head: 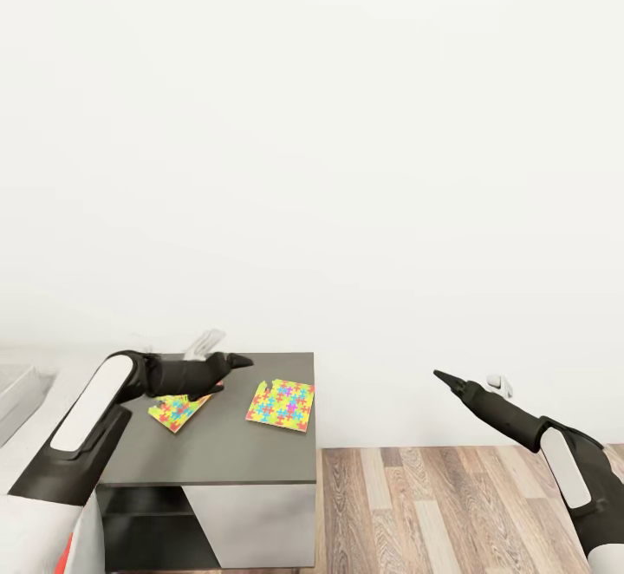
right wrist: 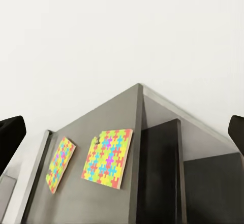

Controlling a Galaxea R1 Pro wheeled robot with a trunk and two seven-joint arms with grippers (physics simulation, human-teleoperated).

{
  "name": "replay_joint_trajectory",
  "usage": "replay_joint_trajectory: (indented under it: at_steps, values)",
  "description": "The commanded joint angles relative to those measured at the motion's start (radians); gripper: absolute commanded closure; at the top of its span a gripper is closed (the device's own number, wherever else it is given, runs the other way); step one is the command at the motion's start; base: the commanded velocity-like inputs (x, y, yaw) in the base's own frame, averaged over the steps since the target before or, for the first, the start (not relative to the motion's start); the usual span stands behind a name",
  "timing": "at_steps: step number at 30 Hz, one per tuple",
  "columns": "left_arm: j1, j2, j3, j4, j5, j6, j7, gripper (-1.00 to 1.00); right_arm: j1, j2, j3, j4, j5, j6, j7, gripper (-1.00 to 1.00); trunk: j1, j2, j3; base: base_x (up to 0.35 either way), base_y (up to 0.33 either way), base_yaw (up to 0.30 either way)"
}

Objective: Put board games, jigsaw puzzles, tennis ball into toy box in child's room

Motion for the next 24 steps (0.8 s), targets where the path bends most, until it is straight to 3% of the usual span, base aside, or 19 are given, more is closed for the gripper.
replay_joint_trajectory:
  at_steps: [1, 2, 4, 5, 8, 11, 14, 16, 18, 21, 24]
  values:
    - [-0.009, -0.013, -0.002, 0.01, -0.005, -0.002, 0.019, -1.0, -0.001, 0.0, -0.001, 0.0, -0.003, 0.007, 0.001, -1.0, 0.001, -0.002, -0.002, 0.0, 0.0, 0.0]
    - [-0.023, -0.039, -0.003, 0.035, -0.042, -0.001, 0.034, -1.0, -0.001, 0.0, -0.001, 0.0, -0.003, 0.007, 0.0, -1.0, 0.001, -0.002, -0.002, 0.0, 0.0, 0.0]
    - [-0.036, -0.062, -0.004, 0.066, -0.087, -0.002, 0.044, -1.0, -0.001, 0.0, -0.001, 0.0, -0.003, 0.007, 0.0, -1.0, 0.001, -0.002, -0.002, 0.0, 0.0, 0.0]
    - [-0.047, -0.08, -0.004, 0.101, -0.137, -0.006, 0.048, -1.0, -0.001, 0.0, 0.0, 0.0, -0.003, 0.006, -0.001, -1.0, 0.001, -0.002, -0.002, 0.0, 0.0, 0.0]
    - [-0.075, -0.1, -0.002, 0.175, -0.216, -0.01, 0.047, -1.0, -0.001, 0.0, 0.0, 0.0, -0.004, 0.004, 0.0, -1.0, 0.001, -0.002, -0.002, 0.0, 0.0, 0.0]
    - [-0.103, -0.109, -0.002, 0.238, -0.258, -0.012, 0.034, -1.0, -0.001, 0.0, 0.0, -0.001, -0.005, 0.002, 0.001, -1.0, 0.001, -0.002, -0.002, 0.0, 0.0, 0.0]
    - [-0.12, -0.115, -0.002, 0.29, -0.275, -0.028, 0.024, -1.0, -0.001, 0.0, 0.0, -0.001, -0.005, 0.002, 0.002, -1.0, 0.001, -0.002, -0.002, 0.0, 0.0, 0.0]
    - [-0.146, -0.121, -0.011, 0.374, -0.3, -0.089, 0.014, -1.0, -0.001, 0.0, -0.001, -0.003, -0.005, 0.001, 0.003, -1.0, 0.001, -0.002, -0.002, 0.0, 0.0, 0.0]
    - [-0.156, -0.123, -0.024, 0.406, -0.322, -0.121, 0.01, -1.0, -0.001, 0.0, -0.001, -0.004, -0.005, 0.001, 0.003, -1.0, 0.001, -0.002, -0.002, 0.0, 0.0, 0.0]
    - [-0.167, -0.125, -0.068, 0.437, -0.392, -0.174, -0.007, -1.0, -0.001, 0.0, -0.001, -0.004, -0.005, 0.0, 0.004, -1.0, 0.001, -0.002, -0.002, 0.0, 0.0, 0.0]
    - [-0.173, -0.125, -0.114, 0.438, -0.466, -0.205, -0.069, -1.0, -0.001, 0.001, 0.001, -0.005, -0.004, 0.001, 0.004, -1.0, 0.001, -0.002, -0.004, 0.0, 0.0, 0.0]
